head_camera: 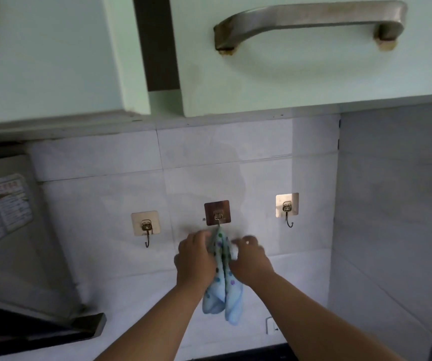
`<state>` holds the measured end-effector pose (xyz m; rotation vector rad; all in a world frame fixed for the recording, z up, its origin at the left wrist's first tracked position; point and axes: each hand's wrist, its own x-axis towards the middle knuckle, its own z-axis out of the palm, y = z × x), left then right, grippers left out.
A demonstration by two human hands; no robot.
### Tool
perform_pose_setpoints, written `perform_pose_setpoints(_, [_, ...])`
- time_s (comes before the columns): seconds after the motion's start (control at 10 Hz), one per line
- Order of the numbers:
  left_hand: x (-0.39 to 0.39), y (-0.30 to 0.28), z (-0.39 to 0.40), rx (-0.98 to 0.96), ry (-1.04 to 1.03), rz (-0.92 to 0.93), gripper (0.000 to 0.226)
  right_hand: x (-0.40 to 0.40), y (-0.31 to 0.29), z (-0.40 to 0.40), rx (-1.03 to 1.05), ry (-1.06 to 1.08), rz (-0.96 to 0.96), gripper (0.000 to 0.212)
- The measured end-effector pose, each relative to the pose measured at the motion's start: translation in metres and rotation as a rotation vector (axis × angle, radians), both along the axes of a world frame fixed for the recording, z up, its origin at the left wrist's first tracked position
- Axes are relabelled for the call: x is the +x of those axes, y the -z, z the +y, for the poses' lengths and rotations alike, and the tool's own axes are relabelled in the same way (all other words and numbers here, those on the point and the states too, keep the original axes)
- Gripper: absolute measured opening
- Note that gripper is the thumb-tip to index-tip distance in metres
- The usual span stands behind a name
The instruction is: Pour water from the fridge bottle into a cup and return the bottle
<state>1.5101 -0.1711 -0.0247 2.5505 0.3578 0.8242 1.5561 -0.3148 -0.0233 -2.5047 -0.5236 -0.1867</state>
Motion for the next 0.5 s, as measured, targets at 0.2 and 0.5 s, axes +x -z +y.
perform_pose_setpoints(0.2, [-0.006,-0.011,-0.018,-0.321,0.314,0.125,0.053,-0.014,-0.012,0.023,0.402,-0.131,0.169,0.045])
perform_pose_setpoints(0.5, [-0.040,-0.026,-0.014,-0.316,0.410,0.182,0.042,-0.048,-0.037,-0.002,0.244,-0.161,0.157,0.041])
